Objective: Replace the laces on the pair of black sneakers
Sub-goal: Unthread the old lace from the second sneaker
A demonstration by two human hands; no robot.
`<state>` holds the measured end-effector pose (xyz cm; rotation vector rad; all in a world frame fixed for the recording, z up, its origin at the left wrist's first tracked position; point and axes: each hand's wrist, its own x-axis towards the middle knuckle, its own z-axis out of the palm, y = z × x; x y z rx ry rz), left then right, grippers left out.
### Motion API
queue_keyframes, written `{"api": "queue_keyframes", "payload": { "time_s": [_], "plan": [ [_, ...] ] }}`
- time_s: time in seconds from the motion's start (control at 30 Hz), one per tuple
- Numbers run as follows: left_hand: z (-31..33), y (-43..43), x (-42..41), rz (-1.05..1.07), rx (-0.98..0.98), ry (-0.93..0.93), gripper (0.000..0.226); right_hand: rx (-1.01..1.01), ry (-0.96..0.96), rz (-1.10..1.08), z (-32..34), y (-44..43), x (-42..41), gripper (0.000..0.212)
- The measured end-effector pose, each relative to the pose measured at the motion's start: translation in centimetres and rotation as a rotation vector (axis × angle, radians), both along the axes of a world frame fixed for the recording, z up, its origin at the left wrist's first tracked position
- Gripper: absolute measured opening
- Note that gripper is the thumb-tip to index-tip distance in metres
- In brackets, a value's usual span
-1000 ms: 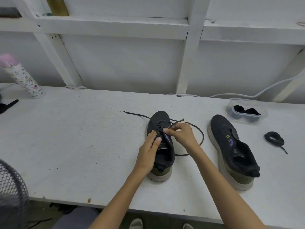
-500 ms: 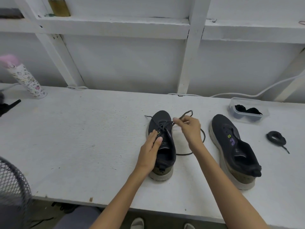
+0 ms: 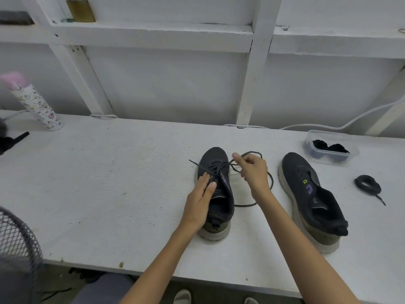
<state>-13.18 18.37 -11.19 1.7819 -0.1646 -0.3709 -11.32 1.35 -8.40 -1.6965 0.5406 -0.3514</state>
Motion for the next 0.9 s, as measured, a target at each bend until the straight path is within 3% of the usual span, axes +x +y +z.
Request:
{"api": "queue_keyframes", "payload": {
  "time_s": [0.1, 0.2, 0.3, 0.47, 0.67, 0.8, 0.9],
  "plan": [
    [0.0, 0.0, 0.1, 0.009, -0.001, -0.002, 0.051, -0.070, 0.099, 0.283, -0.4, 0.8, -0.8, 0.030],
    [0.0, 0.0, 0.0, 0.006, 0.005, 0.004, 0.052, -0.114, 0.033, 0.116, -0.8, 0.4, -0.3, 0.033],
    [0.1, -0.1, -0.1, 0.010, 0.002, 0.007, 0.052, 0.052, -0.049, -0.145, -0.9, 0.0, 0.2, 0.036],
    [0.1, 0.0, 0.0, 0.013, 0.008, 0.012, 0.051, -0.036, 0.108, 0.241, -0.7, 1.3, -1.0, 0.027],
    [-0.1, 0.1, -0.1, 0.008, -0.005, 0.010, 0.054, 0.110, -0.034, -0.193, -0.9, -0.5, 0.1, 0.031],
    [-0.1, 0.2, 0.1, -0.002, 0.007, 0.006, 0.052, 0.058, 0.116, -0.089, -1.0, -0.7, -1.3, 0.048],
    [0.1, 0.3, 1.0, 0.038, 0.039, 0.007, 0.045, 0.124, 0.171, 0.054, -1.7, 0.7, -2.8, 0.043]
  ]
}}
